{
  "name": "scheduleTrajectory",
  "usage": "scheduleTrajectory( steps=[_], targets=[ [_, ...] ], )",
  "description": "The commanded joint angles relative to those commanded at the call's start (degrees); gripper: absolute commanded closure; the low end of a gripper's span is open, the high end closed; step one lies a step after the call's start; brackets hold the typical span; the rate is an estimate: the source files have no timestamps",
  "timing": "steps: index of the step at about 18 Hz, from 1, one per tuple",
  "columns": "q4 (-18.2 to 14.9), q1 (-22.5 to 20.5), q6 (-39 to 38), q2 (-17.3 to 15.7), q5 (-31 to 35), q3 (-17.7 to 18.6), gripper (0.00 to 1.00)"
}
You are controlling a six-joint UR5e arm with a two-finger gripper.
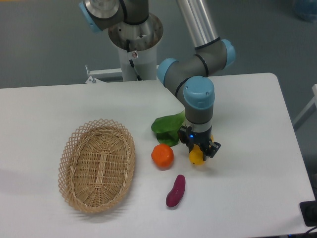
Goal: Place the mango on the table
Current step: 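Lower the held yellow mango onto the table beside the bok choy, then raise the open gripper up away from the mango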
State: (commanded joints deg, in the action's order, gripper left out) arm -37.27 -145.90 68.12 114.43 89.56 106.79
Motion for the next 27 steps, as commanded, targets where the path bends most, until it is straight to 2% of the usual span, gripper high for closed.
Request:
scheduleTrajectory(
  steps=[4,5,10,16,18,22,27],
  targets=[
    [0.09,0.0,0.0,0.17,0.0,-0.44,0.03],
    [0.09,0.0,-0.09,0.09,0.0,-0.61,0.0],
    [0.0,0.0,-0.26,-0.44,-0.53,-1.67,0.0],
    [-0.18,-0.17,-2.37,-0.7,-1.93,-5.27,0.0],
    [-1.31,-0.26,-2.2,-1.4,-2.81,-6.68,0.0],
    [-6.05,-1.76,0.87,-3.16,-3.6,-7.47,0.0],
    [-14.84,-5.44,10.27,-5.8,-3.78,-8.09,0.0]
  ],
)
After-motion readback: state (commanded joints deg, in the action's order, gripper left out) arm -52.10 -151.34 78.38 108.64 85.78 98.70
